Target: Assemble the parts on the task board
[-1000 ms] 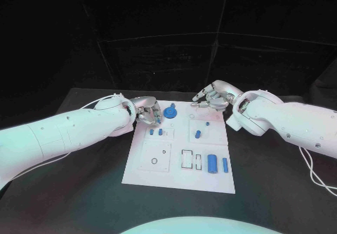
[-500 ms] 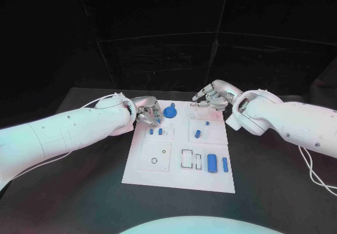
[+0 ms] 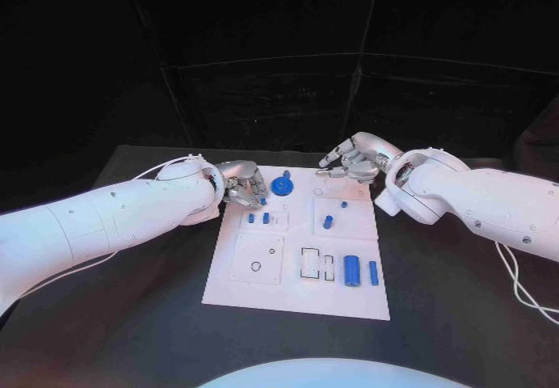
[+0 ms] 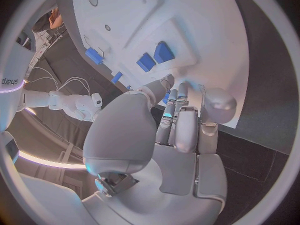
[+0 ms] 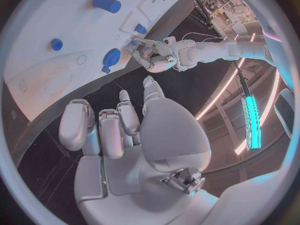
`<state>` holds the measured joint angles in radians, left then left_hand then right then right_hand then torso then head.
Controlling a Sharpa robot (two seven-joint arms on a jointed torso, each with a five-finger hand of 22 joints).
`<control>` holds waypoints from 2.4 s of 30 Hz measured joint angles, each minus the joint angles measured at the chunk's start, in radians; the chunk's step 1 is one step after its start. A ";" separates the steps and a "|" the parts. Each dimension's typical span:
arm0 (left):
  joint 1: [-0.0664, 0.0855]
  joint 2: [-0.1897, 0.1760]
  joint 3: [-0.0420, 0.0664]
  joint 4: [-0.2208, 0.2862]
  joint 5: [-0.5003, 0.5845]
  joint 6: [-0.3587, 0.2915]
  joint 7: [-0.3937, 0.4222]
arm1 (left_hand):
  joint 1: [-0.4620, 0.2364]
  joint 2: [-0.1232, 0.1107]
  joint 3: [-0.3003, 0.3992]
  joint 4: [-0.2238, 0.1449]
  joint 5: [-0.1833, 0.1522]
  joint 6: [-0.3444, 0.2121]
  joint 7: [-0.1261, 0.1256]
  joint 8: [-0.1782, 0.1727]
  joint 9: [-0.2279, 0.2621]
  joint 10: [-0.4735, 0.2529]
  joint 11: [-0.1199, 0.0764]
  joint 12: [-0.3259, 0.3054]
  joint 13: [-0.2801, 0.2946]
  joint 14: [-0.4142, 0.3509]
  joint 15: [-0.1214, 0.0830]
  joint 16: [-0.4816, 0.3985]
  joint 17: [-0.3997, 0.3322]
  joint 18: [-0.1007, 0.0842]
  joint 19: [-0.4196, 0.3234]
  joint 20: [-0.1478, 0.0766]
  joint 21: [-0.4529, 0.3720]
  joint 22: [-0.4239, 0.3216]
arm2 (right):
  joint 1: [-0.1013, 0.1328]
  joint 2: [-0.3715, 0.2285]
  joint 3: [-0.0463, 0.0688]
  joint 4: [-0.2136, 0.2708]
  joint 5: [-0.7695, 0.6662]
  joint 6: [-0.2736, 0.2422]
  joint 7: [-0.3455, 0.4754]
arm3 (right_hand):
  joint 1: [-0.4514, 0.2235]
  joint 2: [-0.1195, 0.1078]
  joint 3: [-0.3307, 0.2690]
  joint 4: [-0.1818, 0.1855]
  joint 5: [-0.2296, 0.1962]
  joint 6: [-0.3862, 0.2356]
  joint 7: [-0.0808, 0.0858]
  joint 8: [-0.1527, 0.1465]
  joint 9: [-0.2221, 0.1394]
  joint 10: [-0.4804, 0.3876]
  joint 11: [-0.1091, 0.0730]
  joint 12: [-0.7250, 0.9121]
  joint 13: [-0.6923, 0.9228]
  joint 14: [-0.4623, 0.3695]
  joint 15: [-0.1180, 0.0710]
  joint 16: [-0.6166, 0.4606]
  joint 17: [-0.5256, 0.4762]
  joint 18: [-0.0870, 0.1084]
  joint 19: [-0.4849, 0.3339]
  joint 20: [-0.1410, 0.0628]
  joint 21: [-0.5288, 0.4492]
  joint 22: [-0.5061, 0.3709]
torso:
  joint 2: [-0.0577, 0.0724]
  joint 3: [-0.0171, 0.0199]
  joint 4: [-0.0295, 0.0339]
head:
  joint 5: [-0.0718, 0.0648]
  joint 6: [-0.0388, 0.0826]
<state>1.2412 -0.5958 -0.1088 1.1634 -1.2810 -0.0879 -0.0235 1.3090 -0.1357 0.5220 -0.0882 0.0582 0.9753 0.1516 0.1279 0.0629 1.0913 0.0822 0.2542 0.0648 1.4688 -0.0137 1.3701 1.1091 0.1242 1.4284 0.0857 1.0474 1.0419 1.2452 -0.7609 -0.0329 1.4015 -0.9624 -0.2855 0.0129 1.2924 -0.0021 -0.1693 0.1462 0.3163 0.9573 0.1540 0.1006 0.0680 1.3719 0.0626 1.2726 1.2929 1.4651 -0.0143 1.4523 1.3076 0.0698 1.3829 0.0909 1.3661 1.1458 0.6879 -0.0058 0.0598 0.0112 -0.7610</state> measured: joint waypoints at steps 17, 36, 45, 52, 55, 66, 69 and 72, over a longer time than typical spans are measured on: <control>0.000 -0.062 0.017 0.003 0.108 -0.053 0.013 | 0.002 0.002 0.029 -0.009 0.000 0.018 0.009 -0.006 0.008 -0.010 0.007 -0.018 0.000 -0.002 0.010 -0.024 -0.044 0.000 -0.028 0.009 -0.069 -0.057 | 0.000 -0.023 0.000 -0.010 -0.104 0.012 -0.036 | 0.168 0.045 0.048 -0.071 -0.059 0.037 -0.003 0.019 0.003 -0.362 -0.002 -0.781 -0.672 0.002 -0.002 -0.171 -0.180 0.016 -0.024 -0.009 -0.055 -0.078 | -0.001 -0.0008 0.0004 | -0.010 0.007; 0.003 -0.169 0.025 0.128 1.123 -0.086 0.381 | -0.034 0.042 -0.021 0.029 0.000 0.058 0.011 0.021 0.008 0.025 0.003 0.076 0.033 -0.202 0.016 -0.275 -0.483 0.046 -0.202 0.016 -0.401 -0.334 | -0.043 -0.050 -0.001 0.030 -0.660 0.083 -0.131 | 0.225 0.012 0.090 -0.101 -0.095 0.097 -0.017 -0.012 -0.002 -0.309 0.009 -1.046 -1.032 0.002 0.006 -0.212 -0.220 0.016 -0.027 0.002 -0.064 -0.088 | -0.001 -0.0017 0.0002 | -0.058 0.019; 0.002 -0.199 0.022 0.163 1.220 -0.071 0.438 | -0.034 0.042 -0.025 0.025 0.000 0.058 0.011 0.024 0.008 0.018 0.004 0.083 0.034 -0.209 0.016 -0.282 -0.503 0.046 -0.205 0.019 -0.412 -0.338 | -0.064 -0.041 -0.001 0.034 -0.740 0.105 -0.149 | 0.226 0.002 0.101 -0.106 -0.096 0.097 -0.010 -0.021 -0.002 -0.307 0.015 -1.062 -1.072 -0.002 0.009 -0.212 -0.221 0.016 -0.027 0.009 -0.066 -0.089 | 0.000 -0.0008 0.0009 | -0.061 0.018; 0.001 -0.202 0.021 0.177 1.244 -0.065 0.458 | -0.030 0.046 -0.031 0.025 0.000 0.058 0.011 0.024 0.008 0.018 0.004 0.088 0.035 -0.216 0.016 -0.287 -0.514 0.046 -0.205 0.019 -0.412 -0.341 | -0.077 -0.031 -0.001 0.033 -0.762 0.121 -0.152 | 0.230 0.006 0.138 -0.115 -0.133 0.100 0.000 -0.026 -0.002 -0.296 0.025 -1.077 -1.119 0.002 0.013 -0.212 -0.218 0.016 -0.023 0.013 -0.066 -0.084 | 0.001 -0.0008 0.0009 | -0.060 0.016; 0.001 -0.203 0.021 0.177 1.250 -0.065 0.461 | -0.030 0.046 -0.031 0.025 0.000 0.058 0.011 0.024 0.008 0.015 0.004 0.088 0.035 -0.216 0.016 -0.290 -0.517 0.046 -0.205 0.019 -0.413 -0.342 | -0.079 -0.028 0.001 0.032 -0.766 0.126 -0.152 | 0.237 0.013 0.160 -0.117 -0.143 0.106 0.000 -0.026 -0.002 -0.283 0.023 -1.083 -1.135 0.002 0.013 -0.220 -0.233 0.016 -0.023 0.013 -0.065 -0.074 | 0.001 -0.0007 0.0008 | -0.060 0.015; 0.000 -0.203 0.021 0.173 1.258 -0.064 0.464 | -0.030 0.046 -0.031 0.025 0.000 0.058 0.011 0.024 0.007 0.011 0.004 0.093 0.036 -0.220 0.019 -0.290 -0.521 0.045 -0.205 0.019 -0.416 -0.343 | -0.080 -0.018 0.004 0.024 -0.771 0.133 -0.149 | 0.255 0.035 0.320 -0.139 -0.252 0.172 -0.022 -0.026 0.001 -0.201 0.009 -1.103 -1.191 0.002 0.005 -0.212 -0.231 0.016 -0.007 0.004 -0.042 -0.043 | 0.001 0.0002 -0.0002 | -0.060 0.012; 0.000 -0.203 0.020 0.172 1.259 -0.065 0.464 | -0.026 0.050 -0.032 0.023 0.000 0.058 0.011 0.024 0.007 0.011 0.004 0.093 0.036 -0.220 0.019 -0.294 -0.524 0.045 -0.205 0.019 -0.416 -0.344 | -0.081 -0.016 0.005 0.023 -0.770 0.134 -0.147 | 0.254 0.038 0.379 -0.152 -0.262 0.182 -0.018 -0.026 0.001 -0.189 0.010 -1.111 -1.202 -0.001 0.000 -0.212 -0.231 0.016 -0.003 0.000 -0.039 -0.037 | 0.001 0.0002 -0.0002 | -0.060 0.011; 0.000 -0.203 0.020 0.170 1.260 -0.065 0.464 | -0.026 0.050 -0.033 0.022 0.000 0.058 0.011 0.024 0.007 0.011 0.004 0.093 0.036 -0.220 0.019 -0.294 -0.526 0.045 -0.205 0.019 -0.420 -0.346 | -0.081 -0.016 0.005 0.023 -0.769 0.134 -0.145 | 0.232 0.016 0.463 -0.174 -0.264 0.188 -0.020 -0.026 0.001 -0.181 0.018 -1.126 -1.214 0.002 -0.002 -0.212 -0.231 0.016 -0.003 0.000 -0.039 -0.035 | 0.001 -0.0001 -0.0002 | -0.061 0.010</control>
<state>1.2414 -0.7986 -0.0884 1.3336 -0.0209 -0.1525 0.4409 1.2833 -0.0854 0.4886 -0.0663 0.0582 1.0330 0.1625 0.1521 0.0701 1.1023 0.0858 0.3472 0.1007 1.2488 0.0056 1.0757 0.5832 0.1695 1.2229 0.1052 0.6274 0.6963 1.1641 -0.7770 -0.0283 1.4250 -1.7315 -0.1514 -0.1324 1.5243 0.0143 0.2938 -0.0280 0.0519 1.1453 0.1343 0.0747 0.0691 1.1908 0.0804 0.1468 0.0789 1.4668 -0.0166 1.2400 1.0764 0.0854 1.3798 0.0910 1.3274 1.1107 0.6886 -0.0058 0.0596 -0.0495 -0.7507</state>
